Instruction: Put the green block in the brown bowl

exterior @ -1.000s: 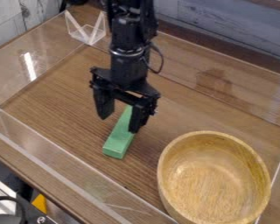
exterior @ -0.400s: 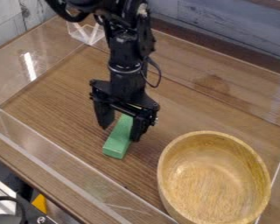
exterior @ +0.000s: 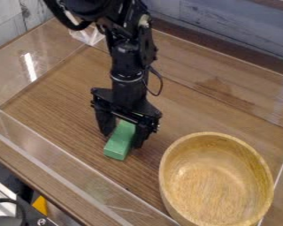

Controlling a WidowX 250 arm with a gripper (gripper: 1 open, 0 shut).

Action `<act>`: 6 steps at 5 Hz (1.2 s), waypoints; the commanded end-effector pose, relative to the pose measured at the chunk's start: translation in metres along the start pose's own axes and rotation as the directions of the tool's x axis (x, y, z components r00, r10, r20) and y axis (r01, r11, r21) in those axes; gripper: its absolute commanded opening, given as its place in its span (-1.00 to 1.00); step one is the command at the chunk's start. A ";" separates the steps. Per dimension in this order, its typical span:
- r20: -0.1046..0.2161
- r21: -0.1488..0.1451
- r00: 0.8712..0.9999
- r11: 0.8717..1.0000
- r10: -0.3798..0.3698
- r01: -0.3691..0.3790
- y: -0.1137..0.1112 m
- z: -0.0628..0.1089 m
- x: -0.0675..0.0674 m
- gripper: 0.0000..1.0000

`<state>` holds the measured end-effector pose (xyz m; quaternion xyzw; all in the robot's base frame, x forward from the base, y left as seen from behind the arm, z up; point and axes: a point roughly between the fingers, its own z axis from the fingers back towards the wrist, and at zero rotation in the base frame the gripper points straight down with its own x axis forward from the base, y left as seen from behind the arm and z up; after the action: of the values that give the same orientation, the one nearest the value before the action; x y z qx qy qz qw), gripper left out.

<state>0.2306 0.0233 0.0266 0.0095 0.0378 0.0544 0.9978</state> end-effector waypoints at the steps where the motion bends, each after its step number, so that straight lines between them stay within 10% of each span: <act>1: 0.033 0.005 0.999 1.000 -0.006 0.006 -0.003 0.002 0.004 1.00; 2: 0.036 0.004 0.999 1.000 -0.005 0.005 -0.005 -0.001 0.005 1.00; 3: 0.038 0.002 0.999 1.000 -0.002 0.002 -0.008 -0.002 0.005 -1.00; 6: 0.031 -0.011 0.999 1.000 0.015 -0.015 -0.017 -0.001 0.000 -1.00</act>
<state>0.2292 0.0095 0.0184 0.0056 0.0343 0.0654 0.9973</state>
